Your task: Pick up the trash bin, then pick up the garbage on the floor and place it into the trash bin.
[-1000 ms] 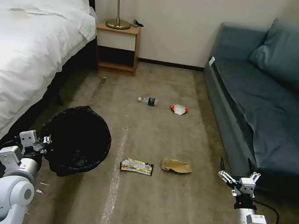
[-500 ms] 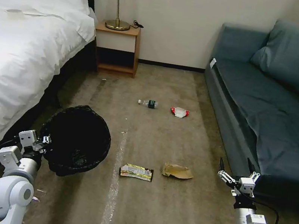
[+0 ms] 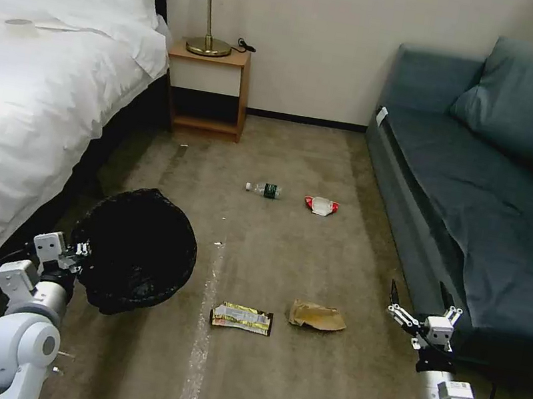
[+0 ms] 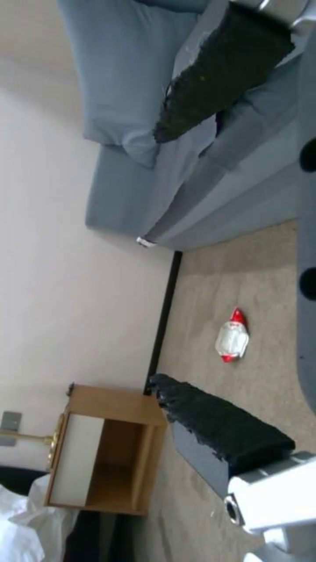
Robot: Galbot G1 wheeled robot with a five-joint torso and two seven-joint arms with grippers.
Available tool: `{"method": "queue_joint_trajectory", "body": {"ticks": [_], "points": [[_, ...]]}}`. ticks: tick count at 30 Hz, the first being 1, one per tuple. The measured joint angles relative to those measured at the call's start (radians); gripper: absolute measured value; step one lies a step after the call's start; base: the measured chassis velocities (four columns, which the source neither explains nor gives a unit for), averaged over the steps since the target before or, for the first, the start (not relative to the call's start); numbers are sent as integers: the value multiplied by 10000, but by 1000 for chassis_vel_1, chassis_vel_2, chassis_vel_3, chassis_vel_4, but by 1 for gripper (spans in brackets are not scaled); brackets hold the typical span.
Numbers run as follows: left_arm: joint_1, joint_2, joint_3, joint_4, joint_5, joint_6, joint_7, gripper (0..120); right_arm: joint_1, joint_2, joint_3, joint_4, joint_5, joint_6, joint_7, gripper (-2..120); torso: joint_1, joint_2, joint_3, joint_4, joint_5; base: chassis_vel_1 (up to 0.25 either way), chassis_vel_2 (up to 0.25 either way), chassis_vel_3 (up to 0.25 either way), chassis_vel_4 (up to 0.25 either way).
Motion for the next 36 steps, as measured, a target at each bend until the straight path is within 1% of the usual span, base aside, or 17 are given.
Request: {"method": "queue_joint_trajectory", "body": {"ticks": [10, 26, 36], "points": [[0, -17, 9, 168, 44, -95, 98, 5, 61, 17, -21, -144, -32, 11, -1, 100, 0, 0, 0, 1, 0, -45, 39, 42, -36], [-29, -13, 16, 231, 61, -132, 140, 5, 76, 44, 8, -236, -94, 55, 2, 100, 0, -1, 0, 1, 1, -51, 54, 52, -52], [38, -49, -1, 231, 59, -192, 145, 5, 54, 48, 54, -338, -235, 330, 15, 100, 0, 0, 0, 0, 1, -24, 32, 24, -27]]}}
